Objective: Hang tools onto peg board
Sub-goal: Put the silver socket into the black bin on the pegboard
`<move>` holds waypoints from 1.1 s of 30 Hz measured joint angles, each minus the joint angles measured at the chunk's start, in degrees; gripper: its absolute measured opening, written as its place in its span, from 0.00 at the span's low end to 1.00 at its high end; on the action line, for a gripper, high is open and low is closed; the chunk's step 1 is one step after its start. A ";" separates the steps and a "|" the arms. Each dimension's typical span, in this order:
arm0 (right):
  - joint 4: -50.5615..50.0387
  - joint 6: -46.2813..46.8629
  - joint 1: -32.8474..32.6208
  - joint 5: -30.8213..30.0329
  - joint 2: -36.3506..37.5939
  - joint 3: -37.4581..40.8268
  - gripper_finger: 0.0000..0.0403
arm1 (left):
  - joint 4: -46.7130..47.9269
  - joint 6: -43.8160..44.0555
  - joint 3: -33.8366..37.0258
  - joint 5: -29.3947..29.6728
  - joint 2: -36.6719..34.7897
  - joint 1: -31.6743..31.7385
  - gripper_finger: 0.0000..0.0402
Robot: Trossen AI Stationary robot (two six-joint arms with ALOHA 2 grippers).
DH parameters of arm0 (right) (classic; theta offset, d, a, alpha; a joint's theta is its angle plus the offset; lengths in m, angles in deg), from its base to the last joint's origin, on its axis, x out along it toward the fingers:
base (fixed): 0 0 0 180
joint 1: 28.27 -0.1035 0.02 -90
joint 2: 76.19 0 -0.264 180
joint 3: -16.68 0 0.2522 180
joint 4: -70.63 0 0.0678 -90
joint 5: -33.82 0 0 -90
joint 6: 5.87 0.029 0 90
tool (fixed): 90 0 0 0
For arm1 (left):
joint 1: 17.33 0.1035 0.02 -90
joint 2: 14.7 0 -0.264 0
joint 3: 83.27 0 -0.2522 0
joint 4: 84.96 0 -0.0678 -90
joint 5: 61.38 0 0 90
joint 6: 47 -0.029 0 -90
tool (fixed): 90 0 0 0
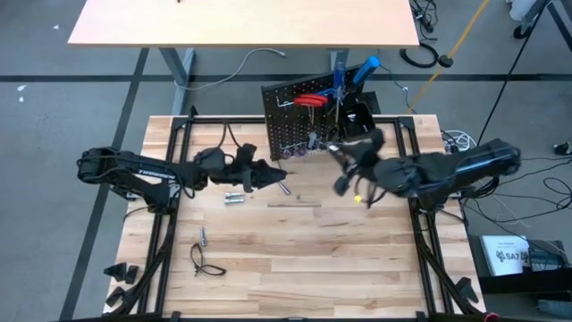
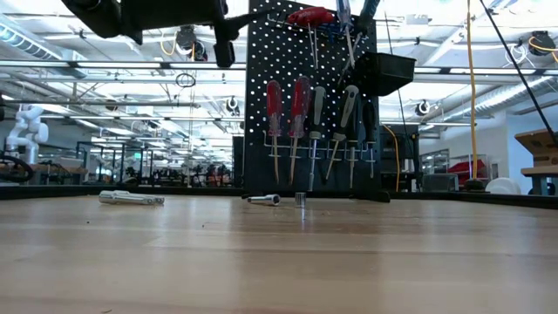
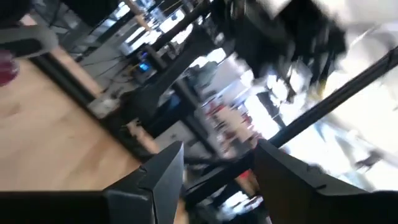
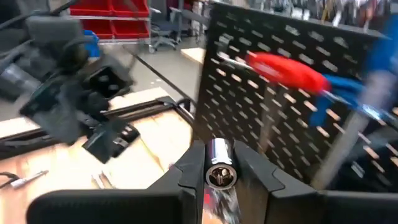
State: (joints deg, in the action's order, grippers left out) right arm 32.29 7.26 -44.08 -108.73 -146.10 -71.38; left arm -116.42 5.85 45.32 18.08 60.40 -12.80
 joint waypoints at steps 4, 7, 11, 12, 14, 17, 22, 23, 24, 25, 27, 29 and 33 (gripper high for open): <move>-11.19 9.29 0.03 0.08 5.24 0.00 0.13 | 7.24 -7.89 0.02 0.94 -1.45 -1.68 0.49; -15.59 13.44 0.93 0.32 8.48 0.00 0.13 | 15.75 -13.77 -0.62 5.03 -3.52 -3.70 0.49; -18.16 14.90 4.21 0.04 11.40 0.00 0.13 | 27.65 -20.34 -2.44 13.72 -6.27 -6.53 0.49; -18.42 14.92 5.29 0.06 11.74 0.00 0.13 | 29.96 -21.61 -3.07 15.63 -6.66 -7.04 0.49; -18.59 14.89 8.02 0.55 12.23 0.00 0.13 | 33.43 -23.54 -4.43 18.04 -7.21 -7.83 0.49; -18.68 14.28 12.44 3.95 12.24 -0.02 0.13 | 35.56 -25.96 -6.15 19.60 -7.33 -8.43 0.49; -19.43 13.34 19.55 13.79 10.56 0.00 0.13 | 35.75 -26.75 -7.28 20.04 -7.35 -8.73 0.49; -19.93 13.16 20.82 15.63 10.19 0.00 0.13 | 35.71 -26.73 -7.40 20.04 -7.35 -8.83 0.49; -20.45 13.13 22.17 17.00 9.78 0.00 0.13 | 35.72 -26.72 -7.43 20.04 -7.35 -8.97 0.49; -20.82 13.11 23.43 18.12 9.42 0.00 0.13 | 35.75 -26.71 -7.43 20.08 -7.35 -9.18 0.49; -21.74 13.02 25.76 20.47 8.70 0.00 0.13 | 35.77 -26.67 -7.43 20.13 -7.33 -9.60 0.49; -21.75 13.01 27.89 22.87 8.24 0.00 0.13 | 35.79 -26.63 -7.43 20.13 -7.33 -10.22 0.49; -21.68 12.20 31.33 25.88 7.46 0.00 0.13 | 36.09 -26.43 -7.43 20.27 -7.33 -11.20 0.49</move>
State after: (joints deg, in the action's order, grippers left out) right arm 10.61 19.47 -12.75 -82.85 -138.63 -71.38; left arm -80.33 -20.58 37.89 38.34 53.07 -24.00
